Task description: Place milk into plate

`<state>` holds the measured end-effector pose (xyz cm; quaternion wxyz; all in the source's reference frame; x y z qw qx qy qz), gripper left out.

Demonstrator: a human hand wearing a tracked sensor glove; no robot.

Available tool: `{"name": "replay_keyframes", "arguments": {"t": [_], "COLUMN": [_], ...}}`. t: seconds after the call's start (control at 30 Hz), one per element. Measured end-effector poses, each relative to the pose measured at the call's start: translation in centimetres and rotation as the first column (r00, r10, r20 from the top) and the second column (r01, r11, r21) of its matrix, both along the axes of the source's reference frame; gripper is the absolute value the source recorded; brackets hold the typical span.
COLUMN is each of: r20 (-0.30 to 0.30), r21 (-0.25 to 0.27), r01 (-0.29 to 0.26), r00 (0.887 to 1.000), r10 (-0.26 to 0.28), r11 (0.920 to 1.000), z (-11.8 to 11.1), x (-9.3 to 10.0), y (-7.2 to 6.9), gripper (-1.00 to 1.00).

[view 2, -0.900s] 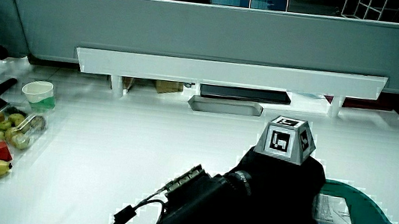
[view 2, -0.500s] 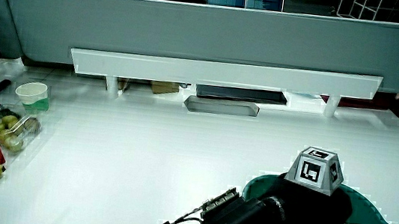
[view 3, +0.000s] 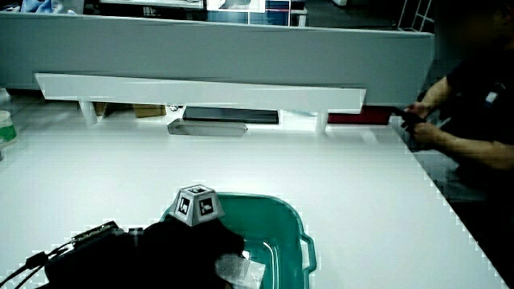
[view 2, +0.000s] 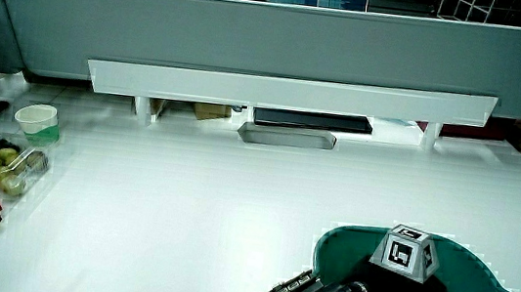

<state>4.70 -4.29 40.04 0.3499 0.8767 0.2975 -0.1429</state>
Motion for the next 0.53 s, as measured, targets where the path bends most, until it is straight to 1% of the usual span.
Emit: {"name": "replay_keyframes", "arguments": {"t": [0.07, 0.1, 0.13, 0.2, 0.23, 0.27, 0.3, 0.33, 0.4, 0.47, 0.5, 0.53], "r20": [0.001, 0.008, 0.021, 0.017, 0.027, 0.043, 0.039, 0.037, 0.043, 0.014, 0.000, -0.010], "r21": [0.003, -0.007, -0.005, 0.000, -0.007, -0.023, -0.024, -0.037, -0.049, -0.066, -0.053, -0.050], "r01": [0.006, 0.009, -0.002, 0.000, -0.001, 0.000, 0.002, 0.015, 0.018, 0.032, 0.033, 0.037], "r00": [1.000, 1.000, 1.000, 1.000, 1.000, 0.999, 0.999, 0.999, 0.999, 0.999, 0.999, 0.999], "r10": [-0.006, -0.009, 0.002, 0.000, 0.001, 0.001, -0.001, -0.014, -0.016, -0.031, -0.033, -0.037], "r11": [1.0000, 0.9999, 1.0000, 1.0000, 1.0000, 0.9997, 0.9997, 0.9992, 0.9986, 0.9973, 0.9981, 0.9981], "z": [-0.1, 0.0, -0.2, 0.0, 0.0, 0.3, 0.2, 0.0, 0.0, 0.2, 0.0, -0.1], "x": [0.0, 0.1, 0.1, 0.1, 0.1, 0.1, 0.0, -0.1, -0.2, -0.5, -0.7, -1.0], "y": [0.0, 0.0, 0.1, 0.1, 0.1, 0.1, 0.1, 0.1, 0.2, 0.2, 0.2, 0.2], "gripper": [0.00, 0.00, 0.00, 0.00, 0.00, -0.05, -0.10, -0.15, -0.25, -0.35, -0.40, -0.45]}}
